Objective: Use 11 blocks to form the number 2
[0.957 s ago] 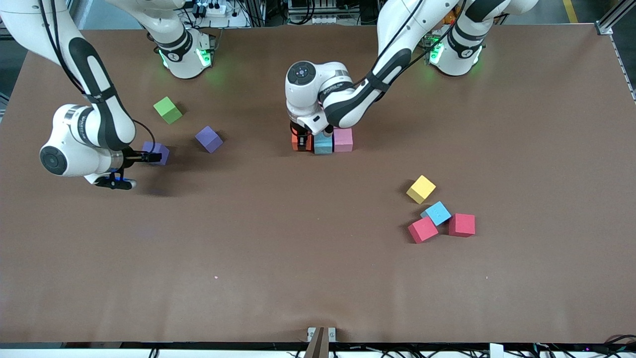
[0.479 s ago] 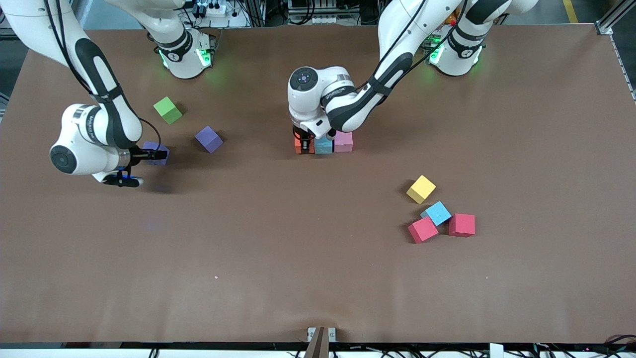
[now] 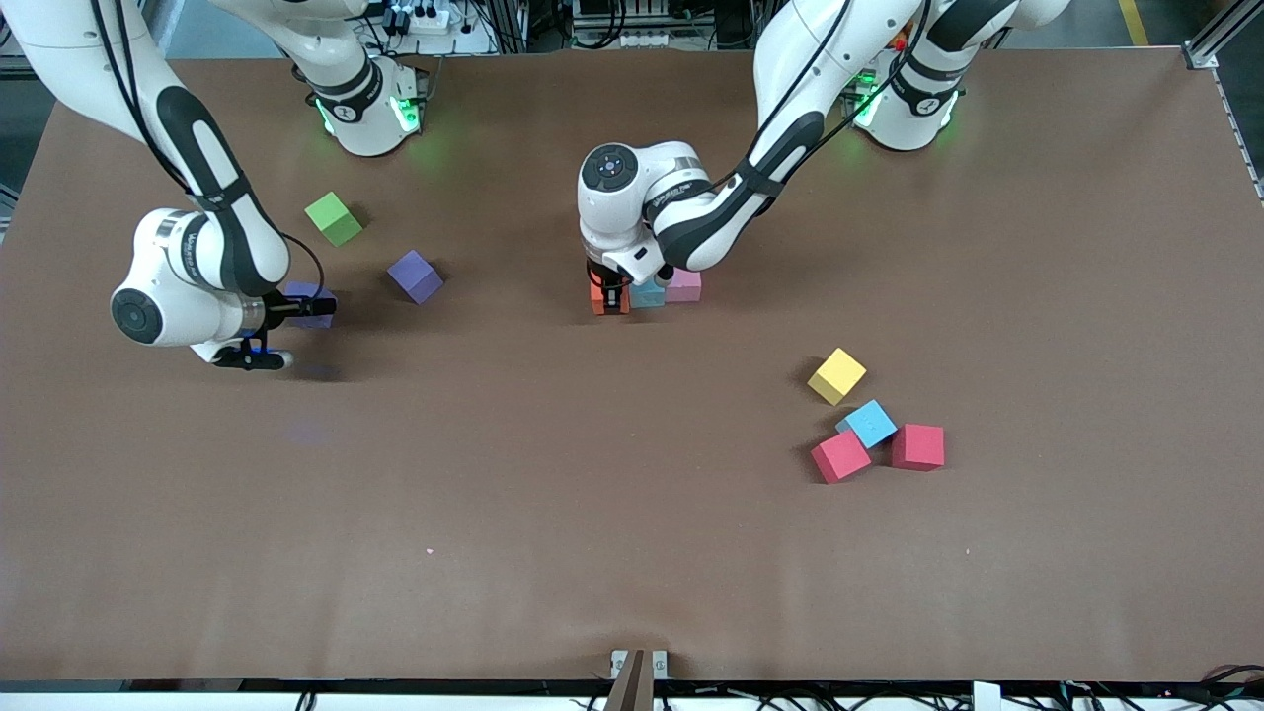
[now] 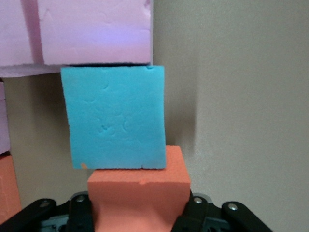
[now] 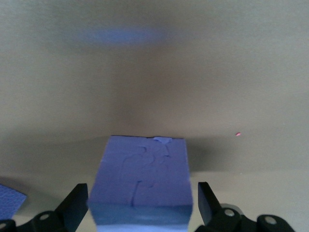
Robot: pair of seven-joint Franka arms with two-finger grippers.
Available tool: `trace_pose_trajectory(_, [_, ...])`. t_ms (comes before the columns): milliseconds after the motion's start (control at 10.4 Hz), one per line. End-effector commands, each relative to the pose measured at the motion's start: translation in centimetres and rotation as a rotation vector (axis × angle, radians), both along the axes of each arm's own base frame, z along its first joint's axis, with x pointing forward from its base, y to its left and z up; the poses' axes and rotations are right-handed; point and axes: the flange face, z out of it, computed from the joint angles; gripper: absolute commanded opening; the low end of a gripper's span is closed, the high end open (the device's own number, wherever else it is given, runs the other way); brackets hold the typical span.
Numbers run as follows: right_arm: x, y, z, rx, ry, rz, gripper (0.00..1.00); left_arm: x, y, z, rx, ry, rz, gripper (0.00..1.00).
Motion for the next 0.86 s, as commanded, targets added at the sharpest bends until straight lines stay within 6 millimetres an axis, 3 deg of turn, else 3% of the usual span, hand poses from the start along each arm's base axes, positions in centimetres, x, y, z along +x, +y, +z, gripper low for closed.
trace_pose_trajectory(0, [-0.2, -0.2, 0.0, 0.022, -0.008, 0.008, 0.95, -0.8, -0.9, -0.6, -0.017, -0.018, 0.229, 0.7])
trace_pose_trajectory(96, [-0.3, -0.4, -0.1, 0.031, -0.008, 0.021, 0.55, -1.1, -1.0, -1.2, -0.006, -0.022, 0.209, 1.0])
trace_pose_trajectory(191, [-0.6, -1.2, -0.2, 0.034, -0.006, 0.01, 0.2, -1.6, -1.3, -1.3, -0.001, -0.043, 0.179, 1.0])
trace_pose_trajectory(383, [-0.6, -1.2, 0.1, 0.036, -0.005, 0.011, 0.15, -1.1, -1.2, -0.3, -0.008, -0.057, 0.181, 1.0])
trace_pose_trajectory(479, [-0.4, -1.0, 0.7, 0.048, -0.014, 0.036, 0.16, -0.7, -1.1, 1.5, -0.017, -0.077, 0.181, 1.0])
trace_pose_trajectory(670, [0.3, -0.4, 2.2, 0.067, -0.026, 0.081, 0.16, 0.1, -1.2, 7.6, -0.059, -0.126, 0.195, 1.0])
trace_pose_trajectory(766, [1.5, 1.0, 3.1, 0.074, -0.031, 0.108, 0.16, -0.5, -1.9, 10.4, -0.1, -0.137, 0.184, 1.0])
